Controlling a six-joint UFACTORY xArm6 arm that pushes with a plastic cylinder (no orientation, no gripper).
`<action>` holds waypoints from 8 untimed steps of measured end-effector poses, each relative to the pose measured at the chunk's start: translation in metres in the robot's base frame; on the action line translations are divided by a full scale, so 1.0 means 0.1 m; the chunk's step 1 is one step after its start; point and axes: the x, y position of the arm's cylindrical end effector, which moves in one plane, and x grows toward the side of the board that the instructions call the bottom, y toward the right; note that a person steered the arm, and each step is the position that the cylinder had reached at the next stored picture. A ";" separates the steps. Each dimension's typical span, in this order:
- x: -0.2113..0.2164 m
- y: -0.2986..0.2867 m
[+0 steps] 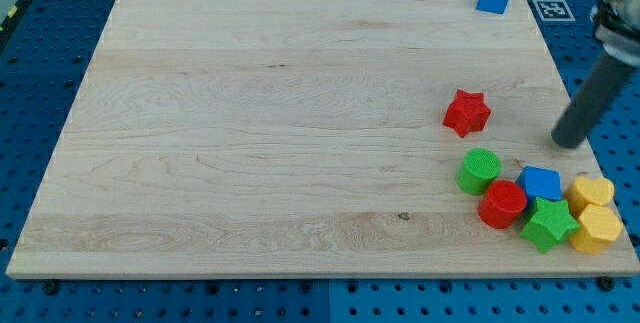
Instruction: Move the red star below the blue triangle
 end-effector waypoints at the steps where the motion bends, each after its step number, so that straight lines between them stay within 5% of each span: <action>1: 0.14 -0.47; 3: -0.91 -1.10; 6: -0.48 -1.44; 8: -1.45 -0.87</action>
